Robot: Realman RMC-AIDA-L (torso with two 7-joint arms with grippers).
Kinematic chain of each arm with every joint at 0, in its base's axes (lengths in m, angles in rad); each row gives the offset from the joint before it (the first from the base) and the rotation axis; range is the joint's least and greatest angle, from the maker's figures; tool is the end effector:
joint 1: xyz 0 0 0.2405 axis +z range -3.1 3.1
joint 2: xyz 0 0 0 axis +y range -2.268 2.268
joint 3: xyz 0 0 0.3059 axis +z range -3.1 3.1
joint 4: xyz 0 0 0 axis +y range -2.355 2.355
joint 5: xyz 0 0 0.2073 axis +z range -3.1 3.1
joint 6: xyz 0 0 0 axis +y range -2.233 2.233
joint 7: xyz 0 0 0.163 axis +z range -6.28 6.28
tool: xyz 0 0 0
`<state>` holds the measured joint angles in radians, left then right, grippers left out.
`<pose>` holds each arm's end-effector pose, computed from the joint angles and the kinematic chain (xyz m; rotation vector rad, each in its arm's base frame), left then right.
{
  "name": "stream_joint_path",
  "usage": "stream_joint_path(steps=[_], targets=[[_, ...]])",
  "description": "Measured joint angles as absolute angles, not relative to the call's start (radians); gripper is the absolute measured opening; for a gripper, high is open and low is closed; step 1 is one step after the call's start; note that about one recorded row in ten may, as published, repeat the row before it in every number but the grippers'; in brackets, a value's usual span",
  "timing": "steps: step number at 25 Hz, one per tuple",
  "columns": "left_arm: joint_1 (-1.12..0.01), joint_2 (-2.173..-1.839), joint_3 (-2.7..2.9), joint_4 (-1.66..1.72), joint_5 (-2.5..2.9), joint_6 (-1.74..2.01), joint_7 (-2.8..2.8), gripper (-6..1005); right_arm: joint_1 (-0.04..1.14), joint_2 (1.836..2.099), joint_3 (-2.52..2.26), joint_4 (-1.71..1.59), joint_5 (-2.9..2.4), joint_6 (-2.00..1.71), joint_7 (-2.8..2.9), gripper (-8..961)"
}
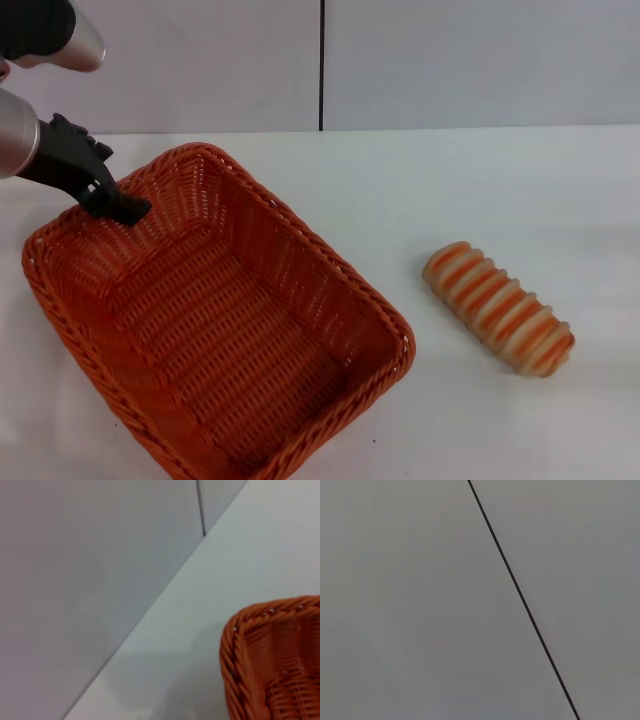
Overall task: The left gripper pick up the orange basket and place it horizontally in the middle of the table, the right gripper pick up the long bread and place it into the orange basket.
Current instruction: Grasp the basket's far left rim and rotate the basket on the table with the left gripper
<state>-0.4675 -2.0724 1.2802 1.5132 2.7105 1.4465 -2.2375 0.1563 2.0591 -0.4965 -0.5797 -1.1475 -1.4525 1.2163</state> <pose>-0.2605 0.3879 0.0147 -2.4591 -0.5310 0.5121 0.4075 0.2822 0.1026 -1.5396 0.7253 1.1420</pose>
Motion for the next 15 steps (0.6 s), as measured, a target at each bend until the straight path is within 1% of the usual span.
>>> stream_joint_path(steps=[7,15], targets=[[-0.494,-2.072,1.287,1.475,2.736,1.467,-2.247,799,0.166,2.059,-0.496,-0.579,-1.148,-1.441,1.216,655],[-0.538,-2.072,1.280,1.393,2.756,1.478,-2.264,798,0.168,2.067,-0.495,-0.555,-1.145,-1.439,1.180,653]])
